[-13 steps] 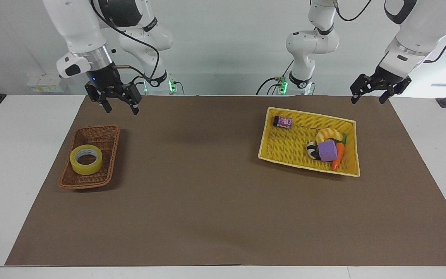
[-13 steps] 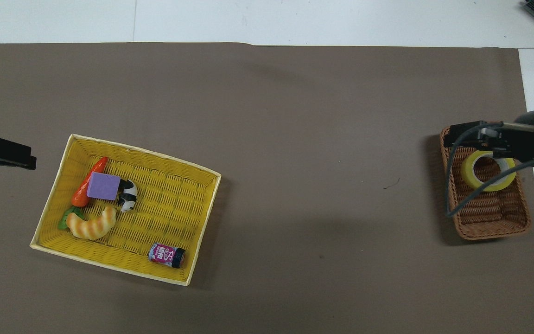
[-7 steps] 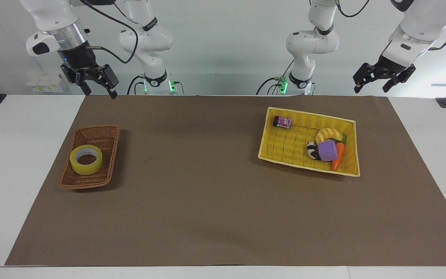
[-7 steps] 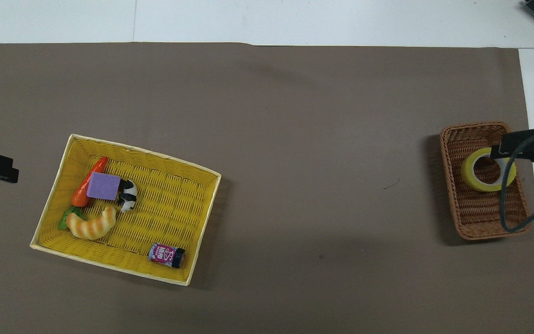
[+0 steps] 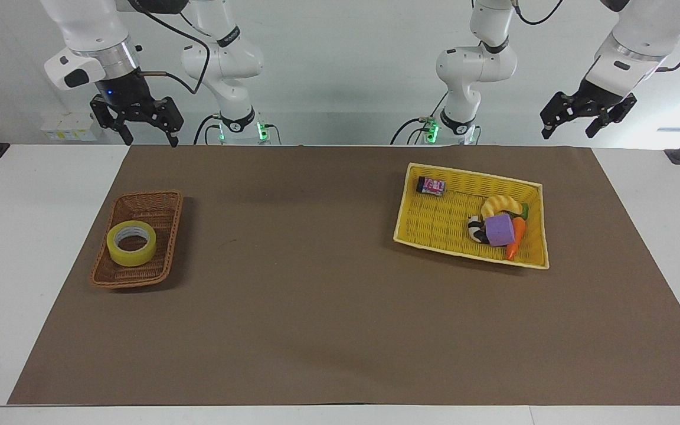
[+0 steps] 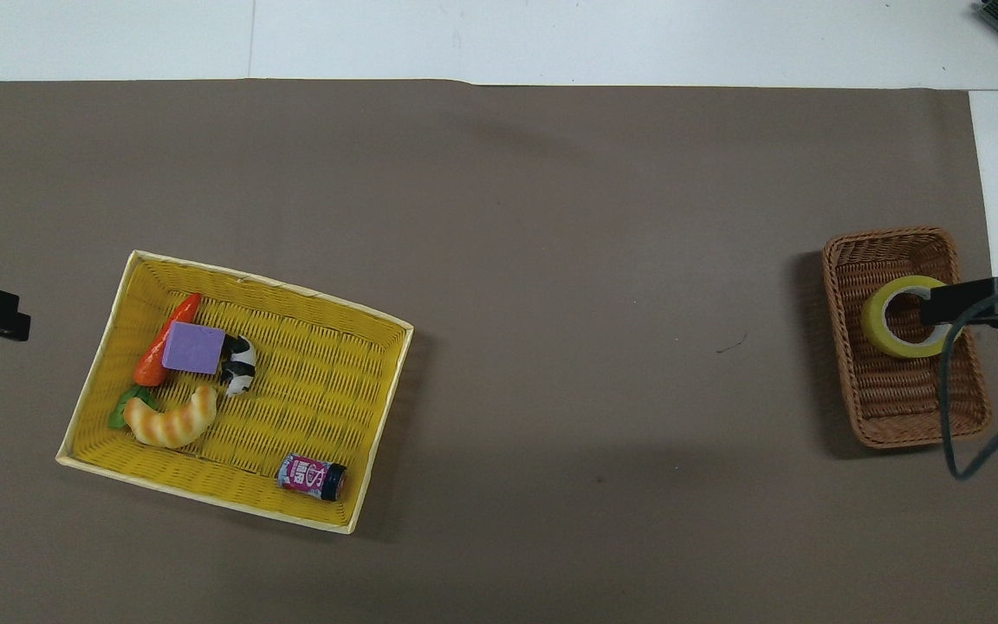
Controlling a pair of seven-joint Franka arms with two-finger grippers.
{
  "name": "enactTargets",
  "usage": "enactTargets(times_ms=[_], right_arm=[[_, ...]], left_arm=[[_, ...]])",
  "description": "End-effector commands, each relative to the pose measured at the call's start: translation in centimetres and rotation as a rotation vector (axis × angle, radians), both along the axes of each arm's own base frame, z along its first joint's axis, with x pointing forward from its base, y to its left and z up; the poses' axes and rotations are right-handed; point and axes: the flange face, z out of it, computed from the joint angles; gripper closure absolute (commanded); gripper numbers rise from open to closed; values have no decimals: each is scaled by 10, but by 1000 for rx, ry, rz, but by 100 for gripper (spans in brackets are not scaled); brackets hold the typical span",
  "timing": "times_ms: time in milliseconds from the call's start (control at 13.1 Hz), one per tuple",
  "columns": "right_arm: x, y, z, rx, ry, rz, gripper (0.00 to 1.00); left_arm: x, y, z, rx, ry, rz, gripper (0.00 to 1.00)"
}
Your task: Move tape to another basket
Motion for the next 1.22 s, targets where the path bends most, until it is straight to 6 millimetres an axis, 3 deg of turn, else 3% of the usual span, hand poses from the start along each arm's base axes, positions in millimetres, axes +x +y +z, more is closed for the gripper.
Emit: enactTargets(times_ms=[0,533,686,1143], right_arm=[[-12,7,2,-20,6,28,0],[-4,9,5,-2,-8,-38,0],[8,7,14,-4,-15,-57,0],[6,-1,11,0,-10,-66,0]], left_arm=[[-4,4,5,13,0,9,0],[-4,-4,5,12,1,-7,0],[-4,-4,4,12,3,-7,0],[-5,-6,1,11,12,-13,0]])
